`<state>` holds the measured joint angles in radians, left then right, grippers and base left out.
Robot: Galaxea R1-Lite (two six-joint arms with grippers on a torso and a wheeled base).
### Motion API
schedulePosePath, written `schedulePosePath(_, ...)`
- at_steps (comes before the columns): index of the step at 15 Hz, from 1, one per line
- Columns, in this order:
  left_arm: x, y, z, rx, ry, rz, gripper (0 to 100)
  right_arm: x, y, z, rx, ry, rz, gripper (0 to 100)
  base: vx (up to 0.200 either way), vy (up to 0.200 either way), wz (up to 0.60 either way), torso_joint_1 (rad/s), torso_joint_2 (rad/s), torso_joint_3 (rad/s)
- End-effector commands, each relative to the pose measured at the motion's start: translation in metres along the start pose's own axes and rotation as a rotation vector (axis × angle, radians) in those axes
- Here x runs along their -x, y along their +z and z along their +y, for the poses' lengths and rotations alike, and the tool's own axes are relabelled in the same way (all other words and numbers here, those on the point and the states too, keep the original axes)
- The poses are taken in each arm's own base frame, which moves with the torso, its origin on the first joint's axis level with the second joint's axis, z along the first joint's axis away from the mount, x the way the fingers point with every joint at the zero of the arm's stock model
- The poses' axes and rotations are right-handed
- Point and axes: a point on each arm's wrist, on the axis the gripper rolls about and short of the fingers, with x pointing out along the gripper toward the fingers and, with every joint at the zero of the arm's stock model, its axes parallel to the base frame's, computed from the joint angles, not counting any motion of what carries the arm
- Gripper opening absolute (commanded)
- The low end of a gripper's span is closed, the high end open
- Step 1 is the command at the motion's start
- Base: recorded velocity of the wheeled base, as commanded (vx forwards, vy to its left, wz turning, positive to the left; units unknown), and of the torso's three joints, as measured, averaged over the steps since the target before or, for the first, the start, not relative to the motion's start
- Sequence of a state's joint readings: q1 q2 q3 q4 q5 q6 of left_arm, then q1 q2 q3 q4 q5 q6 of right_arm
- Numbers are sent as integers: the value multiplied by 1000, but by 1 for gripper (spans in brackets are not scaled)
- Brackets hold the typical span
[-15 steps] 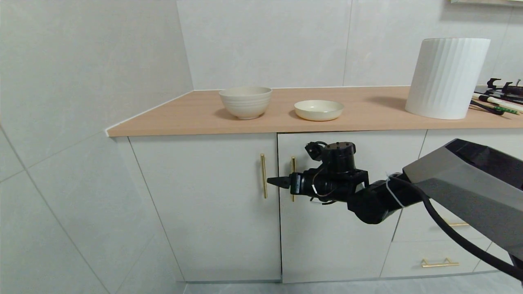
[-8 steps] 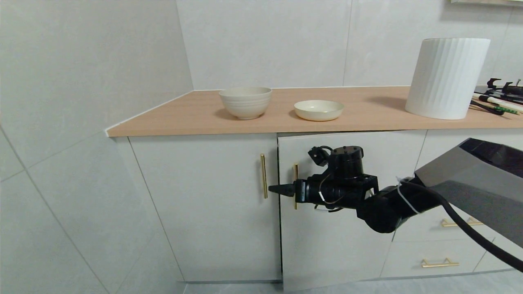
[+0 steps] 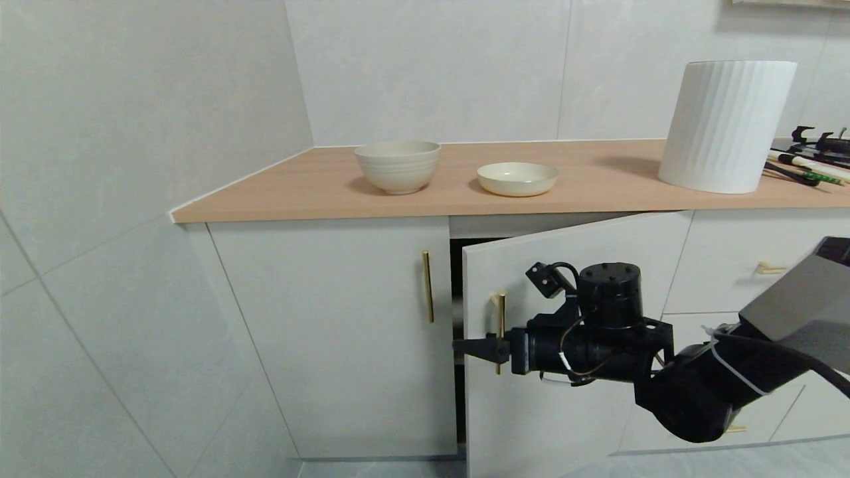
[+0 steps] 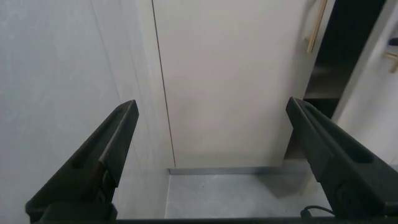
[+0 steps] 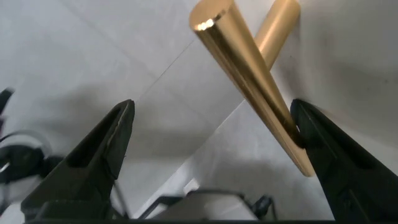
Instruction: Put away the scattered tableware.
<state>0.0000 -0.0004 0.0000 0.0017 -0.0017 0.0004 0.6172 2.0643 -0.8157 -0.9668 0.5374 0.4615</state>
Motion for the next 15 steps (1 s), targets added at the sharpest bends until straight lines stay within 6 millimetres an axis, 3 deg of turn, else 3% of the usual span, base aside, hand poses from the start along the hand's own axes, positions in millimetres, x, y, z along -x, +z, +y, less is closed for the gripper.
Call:
schedulePosePath(1,0,0,0,0,0,0,100,23,-4,17,-5,47,23,100,0,0,0,0,0,0)
schedulePosePath(9,0,0,0,-16,-1,-1,100,26,-14,16,-7,76,47,100,0,0,0,0,0,0)
schedulePosePath(11,0,0,-1,-118,-36,-5,100,26,-14,17,-5,76,47,100,0,0,0,0,0,0)
schedulePosePath(13,4,13,-2,-114,-98,-31,100,26,-15,17,-7,76,50,100,0,0,0,0,0,0)
schedulePosePath(15,14,48,-3,-24,-142,-53,100,26,-15,17,-7,76,50,100,0,0,0,0,0,0)
